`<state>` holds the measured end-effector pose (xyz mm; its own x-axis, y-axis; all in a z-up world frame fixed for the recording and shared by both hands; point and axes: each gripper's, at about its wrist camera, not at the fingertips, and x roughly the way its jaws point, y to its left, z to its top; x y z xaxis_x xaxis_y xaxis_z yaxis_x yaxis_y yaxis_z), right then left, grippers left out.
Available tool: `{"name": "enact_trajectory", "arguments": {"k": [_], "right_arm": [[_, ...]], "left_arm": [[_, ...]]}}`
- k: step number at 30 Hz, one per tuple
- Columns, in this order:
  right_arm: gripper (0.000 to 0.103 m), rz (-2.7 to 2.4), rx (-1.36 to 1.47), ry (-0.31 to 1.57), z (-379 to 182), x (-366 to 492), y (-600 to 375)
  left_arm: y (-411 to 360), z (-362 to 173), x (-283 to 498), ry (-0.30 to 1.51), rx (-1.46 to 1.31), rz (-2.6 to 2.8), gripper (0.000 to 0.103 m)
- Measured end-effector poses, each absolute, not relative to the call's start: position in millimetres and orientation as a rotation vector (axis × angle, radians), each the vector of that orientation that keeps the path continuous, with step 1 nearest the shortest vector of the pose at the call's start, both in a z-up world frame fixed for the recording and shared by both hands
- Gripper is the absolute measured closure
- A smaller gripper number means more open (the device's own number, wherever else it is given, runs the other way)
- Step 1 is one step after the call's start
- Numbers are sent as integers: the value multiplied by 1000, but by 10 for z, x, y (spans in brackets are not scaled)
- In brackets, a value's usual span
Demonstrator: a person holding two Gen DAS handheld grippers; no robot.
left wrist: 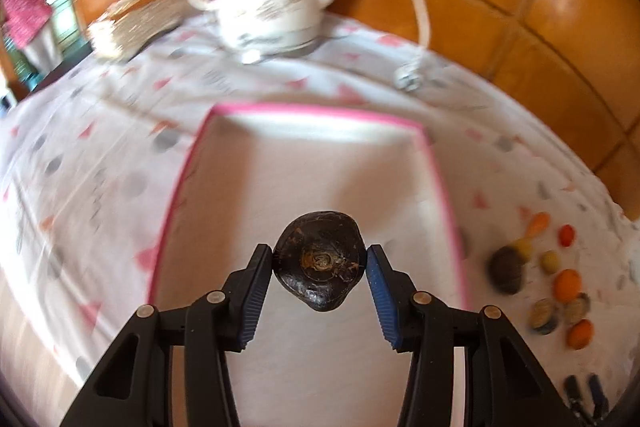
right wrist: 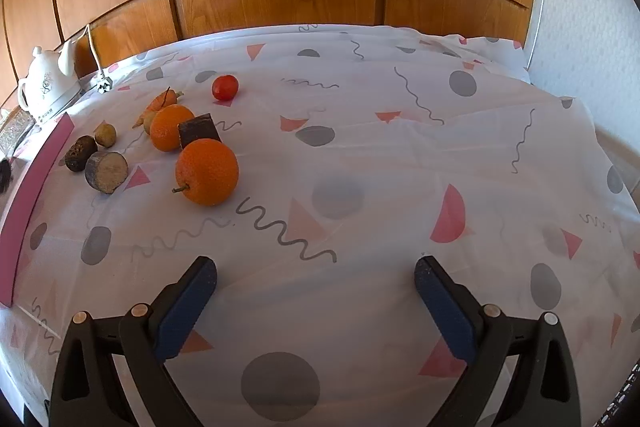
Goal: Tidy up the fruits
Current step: 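Carry the dark fruit into the pink tray and open the left gripper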
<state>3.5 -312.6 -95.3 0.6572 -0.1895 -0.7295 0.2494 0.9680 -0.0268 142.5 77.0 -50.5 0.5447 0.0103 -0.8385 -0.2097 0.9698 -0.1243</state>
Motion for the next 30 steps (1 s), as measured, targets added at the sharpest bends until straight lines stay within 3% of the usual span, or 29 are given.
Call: {"name": "enact_trajectory", "arguments": {"k": [4, 6, 8, 13, 25, 27, 29, 30], "right_arm": [[2, -252, 74, 819, -956, 34, -3120], [2, -254, 74, 820, -955, 35, -3121], [2, -257, 74, 820, -956, 30, -3116], [2, -262, 74, 824, -954, 37, -3111], [1, -261, 75, 846, -949, 55, -3113], [1, -257, 73, 847, -941, 45, -3113], [4, -258, 73, 849, -928, 43, -3117], [11, -258, 73, 848, -916, 38, -3119]], "left_arm": [[873, -620, 1287, 993, -227, 183, 54], [886, -596, 1200, 967, -232, 182, 46], [893, -533, 1111, 940, -222, 181, 30], [852, -339, 840, 865, -202, 194, 24], [545, -255, 262, 803, -130, 126, 24], [494, -279, 228, 809, -120, 115, 21], [470, -311, 210, 820, -123, 109, 18], [463, -329, 206, 827, -126, 105, 18]]}}
